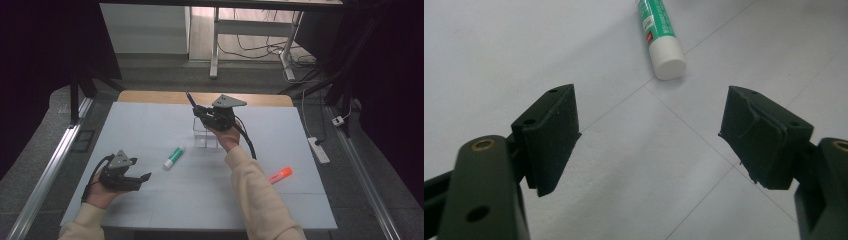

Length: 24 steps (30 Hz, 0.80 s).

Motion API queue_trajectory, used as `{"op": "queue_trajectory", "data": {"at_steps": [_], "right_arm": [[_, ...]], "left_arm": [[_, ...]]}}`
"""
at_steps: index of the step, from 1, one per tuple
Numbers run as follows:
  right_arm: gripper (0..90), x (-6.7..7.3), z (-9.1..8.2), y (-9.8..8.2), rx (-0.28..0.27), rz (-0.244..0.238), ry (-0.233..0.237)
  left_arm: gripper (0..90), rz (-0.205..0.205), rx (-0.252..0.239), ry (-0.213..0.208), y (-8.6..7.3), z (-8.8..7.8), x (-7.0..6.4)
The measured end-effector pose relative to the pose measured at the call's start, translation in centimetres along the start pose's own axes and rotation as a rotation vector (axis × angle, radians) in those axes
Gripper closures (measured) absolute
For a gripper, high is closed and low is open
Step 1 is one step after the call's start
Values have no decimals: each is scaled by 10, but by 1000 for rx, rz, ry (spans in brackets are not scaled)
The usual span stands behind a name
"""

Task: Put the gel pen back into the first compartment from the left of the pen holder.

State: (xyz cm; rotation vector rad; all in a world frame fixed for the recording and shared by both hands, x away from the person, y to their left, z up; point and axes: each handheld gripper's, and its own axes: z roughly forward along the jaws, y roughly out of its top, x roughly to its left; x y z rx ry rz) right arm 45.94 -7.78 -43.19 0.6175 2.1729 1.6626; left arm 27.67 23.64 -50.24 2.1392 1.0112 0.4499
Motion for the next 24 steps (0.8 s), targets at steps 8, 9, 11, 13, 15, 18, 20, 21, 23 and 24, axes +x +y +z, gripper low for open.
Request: {"op": "queue_trajectory", "data": {"at_steps": [8, 9, 11, 13, 15, 18, 20, 21, 23, 24], "right_arm": [[777, -4, 13, 0, -11, 7, -8], [777, -4, 14, 1, -14, 9, -10], [777, -5, 16, 2, -22, 10, -8], [776, -6, 18, 3, -27, 10, -9], [776, -6, 19, 2, -32, 15, -9], [776, -7, 21, 0, -36, 24, -6], [775, -7, 22, -2, -35, 24, -5], [775, -7, 22, -2, -36, 25, -1], [769, -7, 23, -3, -36, 24, -1], [766, -7, 24, -4, -39, 26, -1]], "left_arm": [[231, 4, 5, 1, -1, 1, 1], [231, 4, 6, 1, -1, 1, 2], [231, 3, 7, 2, -1, 1, 2], [231, 4, 7, 3, -1, 1, 2], [231, 5, 6, 5, -1, 1, 2], [232, 5, 6, 6, -1, 1, 2], [232, 5, 6, 6, -1, 1, 2], [232, 5, 6, 7, -1, 1, 2], [232, 4, 6, 7, -1, 1, 2], [232, 5, 7, 7, -1, 1, 2]]}}
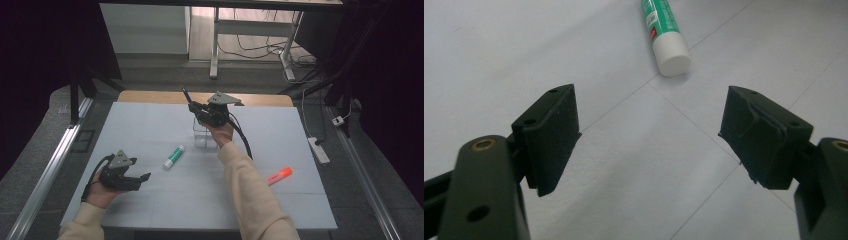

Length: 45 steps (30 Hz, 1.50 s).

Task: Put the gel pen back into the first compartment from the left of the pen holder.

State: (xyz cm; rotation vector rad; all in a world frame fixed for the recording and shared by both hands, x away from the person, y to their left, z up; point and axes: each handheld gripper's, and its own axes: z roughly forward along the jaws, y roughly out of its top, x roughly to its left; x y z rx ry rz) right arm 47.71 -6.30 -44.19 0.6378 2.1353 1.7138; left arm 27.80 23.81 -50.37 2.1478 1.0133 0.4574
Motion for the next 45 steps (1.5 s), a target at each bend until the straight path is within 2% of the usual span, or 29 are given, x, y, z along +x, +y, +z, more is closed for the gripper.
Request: {"op": "queue_trajectory", "data": {"at_steps": [3, 6, 12, 19, 23, 26, 32, 45], "right_arm": [[727, 0, 1, -2, 0, 7, 4], [601, 1, 0, -5, 25, -7, -29], [543, -1, -10, -2, 46, -15, -42], [532, -2, -27, -2, 73, -23, -28], [532, -1, -39, -7, 84, -15, -19], [528, 0, -49, -11, 102, -28, -18], [526, -1, -74, -19, 125, -46, -16], [522, -3, -123, -36, 158, -28, -26]], "left_arm": [[232, 1, 0, 1, 0, 0, 0], [232, -1, -1, 2, 0, 0, 0], [231, 6, 4, 1, 0, 0, -1], [231, 3, 7, -1, 0, 2, -1], [231, 3, 8, -1, 1, 2, -1], [231, 4, 9, 1, 1, 2, -1], [231, 2, 10, 2, 1, 2, -1], [231, 1, 14, 4, 2, 3, -3]]}}
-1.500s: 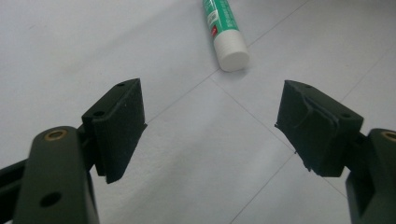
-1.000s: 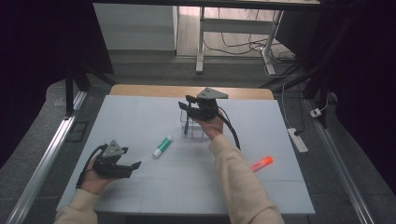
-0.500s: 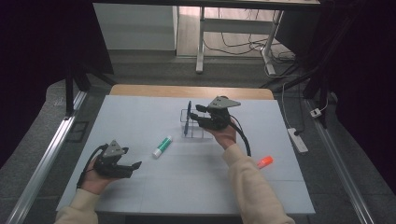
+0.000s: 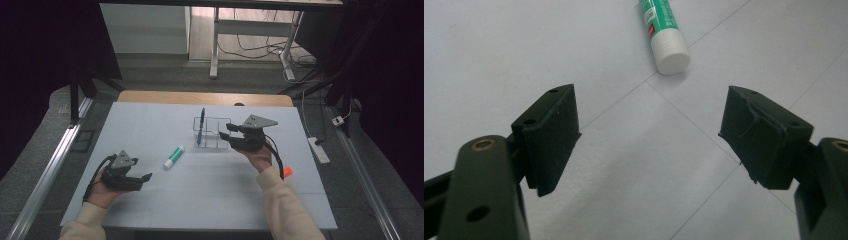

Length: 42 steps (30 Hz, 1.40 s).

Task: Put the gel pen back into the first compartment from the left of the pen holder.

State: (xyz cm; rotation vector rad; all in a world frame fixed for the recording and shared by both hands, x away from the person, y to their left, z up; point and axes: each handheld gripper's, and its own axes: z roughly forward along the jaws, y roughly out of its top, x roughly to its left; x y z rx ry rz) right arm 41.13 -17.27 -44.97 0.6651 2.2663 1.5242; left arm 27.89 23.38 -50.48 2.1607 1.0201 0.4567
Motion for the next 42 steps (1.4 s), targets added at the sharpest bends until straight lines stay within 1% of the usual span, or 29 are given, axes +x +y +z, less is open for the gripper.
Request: {"op": "queue_trajectory", "data": {"at_steps": [6, 10, 15, 21, 23, 24, 30, 35, 42], "right_arm": [[519, 1, -17, -14, -3, 11, -6], [508, 0, -28, -23, 28, 8, -14], [507, -3, -45, -33, 37, 18, -39], [496, -7, -62, -44, 58, 25, -68], [488, -9, -67, -47, 66, 35, -77], [486, -10, -69, -48, 60, 43, -79], [475, -12, -81, -54, 73, 54, -96], [463, -13, -90, -56, 85, 51, -116], [454, -18, -100, -60, 89, 68, -146]], "left_arm": [[231, 0, 0, 1, 0, 0, -1], [231, 7, 2, -1, 0, 0, -1], [231, 3, -2, 1, 0, -1, -1], [231, 4, -2, 2, 0, -1, -1], [231, 4, -4, 1, -1, -1, -1], [231, 4, -3, 2, -1, -1, -1], [230, 7, 0, 0, -1, -1, -1], [230, 10, -1, -2, -1, -1, -2], [230, 10, 0, -3, -1, 0, -2]]}}
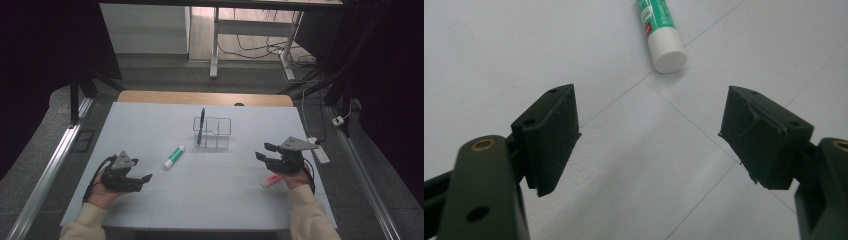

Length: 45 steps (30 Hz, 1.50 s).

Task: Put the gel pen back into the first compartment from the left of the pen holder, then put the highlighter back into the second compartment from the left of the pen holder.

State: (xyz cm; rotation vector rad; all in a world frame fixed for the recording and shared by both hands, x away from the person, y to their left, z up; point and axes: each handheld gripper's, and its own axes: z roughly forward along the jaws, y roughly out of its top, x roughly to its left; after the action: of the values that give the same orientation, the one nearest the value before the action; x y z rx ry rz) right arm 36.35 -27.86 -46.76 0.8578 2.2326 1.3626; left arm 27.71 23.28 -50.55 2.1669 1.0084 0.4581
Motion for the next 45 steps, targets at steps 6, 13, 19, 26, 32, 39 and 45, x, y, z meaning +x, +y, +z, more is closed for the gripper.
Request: {"op": "queue_trajectory", "data": {"at_steps": [6, 13, 19, 26, 32, 39, 45], "right_arm": [[452, -4, -4, -4, 10, 6, -14], [451, -6, -9, -9, 23, 10, -25], [451, -12, -25, -15, 35, 15, -77], [451, -19, -42, -19, 47, 33, -130], [448, -24, -45, -21, 97, 38, -120], [441, -27, -43, -23, 146, 34, -111], [440, -30, -44, -25, 176, 45, -130]], "left_arm": [[230, 1, -2, 1, 0, 0, 0], [230, -1, -6, 3, 0, -1, 0], [230, 8, -3, -3, 4, 3, 1], [229, 21, -3, -20, 7, 7, 0], [229, 21, -1, -20, 7, 8, 1], [229, 19, -1, -19, 7, 8, 1], [229, 19, -2, -19, 7, 7, 1]]}}
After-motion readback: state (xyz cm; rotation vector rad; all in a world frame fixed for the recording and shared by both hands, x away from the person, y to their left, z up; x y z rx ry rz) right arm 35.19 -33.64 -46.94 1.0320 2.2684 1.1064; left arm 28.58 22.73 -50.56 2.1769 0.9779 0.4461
